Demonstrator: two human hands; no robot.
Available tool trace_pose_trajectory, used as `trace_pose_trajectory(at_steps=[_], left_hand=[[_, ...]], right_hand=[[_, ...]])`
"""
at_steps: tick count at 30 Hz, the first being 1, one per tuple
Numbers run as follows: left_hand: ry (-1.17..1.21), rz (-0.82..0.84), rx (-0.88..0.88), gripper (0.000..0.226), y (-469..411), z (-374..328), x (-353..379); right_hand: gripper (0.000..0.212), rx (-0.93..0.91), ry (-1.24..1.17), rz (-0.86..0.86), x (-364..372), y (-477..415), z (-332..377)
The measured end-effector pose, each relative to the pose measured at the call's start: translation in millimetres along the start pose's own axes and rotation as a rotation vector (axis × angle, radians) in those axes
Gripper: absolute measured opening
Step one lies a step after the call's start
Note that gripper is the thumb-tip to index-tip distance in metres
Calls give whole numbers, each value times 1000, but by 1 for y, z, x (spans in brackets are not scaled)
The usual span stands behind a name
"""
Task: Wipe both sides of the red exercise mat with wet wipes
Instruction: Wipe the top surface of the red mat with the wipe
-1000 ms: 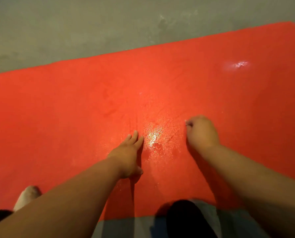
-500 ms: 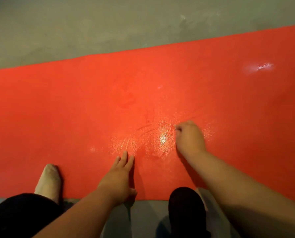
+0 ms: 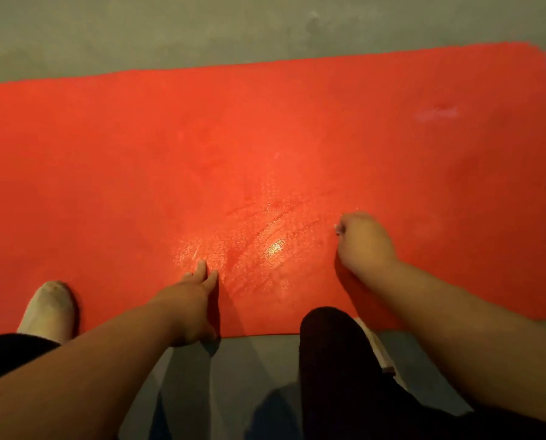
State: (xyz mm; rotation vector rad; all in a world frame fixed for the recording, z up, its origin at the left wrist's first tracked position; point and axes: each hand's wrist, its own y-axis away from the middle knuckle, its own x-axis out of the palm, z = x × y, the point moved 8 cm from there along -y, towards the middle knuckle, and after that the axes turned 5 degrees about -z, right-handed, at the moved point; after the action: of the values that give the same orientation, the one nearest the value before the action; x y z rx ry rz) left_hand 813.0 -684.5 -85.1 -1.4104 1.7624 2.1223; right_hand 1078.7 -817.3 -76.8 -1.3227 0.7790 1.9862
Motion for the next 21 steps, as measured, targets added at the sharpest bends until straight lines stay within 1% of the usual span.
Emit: trace_pose_trajectory(at_steps=[4, 5, 6, 8, 11, 12, 13, 14, 16, 17, 18, 19, 20, 21], left_hand=[[31, 21, -21, 131, 4, -5, 3], [29, 25, -26, 133, 4, -5, 3], [17, 31, -31, 134, 5, -6, 3], [-6, 37, -39, 132, 6, -7, 3], [-18, 46, -78, 127, 6, -10, 5], [-36, 52, -109, 121, 5, -11, 5], [-46, 38, -137, 111, 4, -14, 2], [-52, -8, -159, 96, 3, -19, -6], [-79, -153, -149, 60, -3, -39, -25], [-67, -218, -114, 50, -6, -53, -31], [-41, -256, -63, 47, -10, -66, -33], [-21, -271, -4, 50, -14, -76, -31], [-23, -259, 48, 55, -18, -85, -27], [-46, -222, 80, 61, -21, -90, -22]], right_hand=[[26, -352, -54, 289, 47, 68, 87], [25, -416, -50, 337, 52, 77, 95], [24, -409, -58, 334, 50, 77, 90], [19, -174, -137, 221, 36, 60, 47], [7, 224, -189, -36, -5, 42, -49], [7, 309, -187, -105, -16, 45, -72], [7, 351, -185, -150, -23, 50, -81], [8, 355, -192, -167, -24, 55, -78], [13, 256, -229, -122, -8, 68, -47], [15, 170, -255, -58, 6, 76, -23], [16, 68, -295, 18, 20, 86, 3], [17, -35, -327, 89, 32, 95, 25], [18, -116, -342, 150, 38, 101, 39], [18, -149, -339, 184, 37, 103, 40]])
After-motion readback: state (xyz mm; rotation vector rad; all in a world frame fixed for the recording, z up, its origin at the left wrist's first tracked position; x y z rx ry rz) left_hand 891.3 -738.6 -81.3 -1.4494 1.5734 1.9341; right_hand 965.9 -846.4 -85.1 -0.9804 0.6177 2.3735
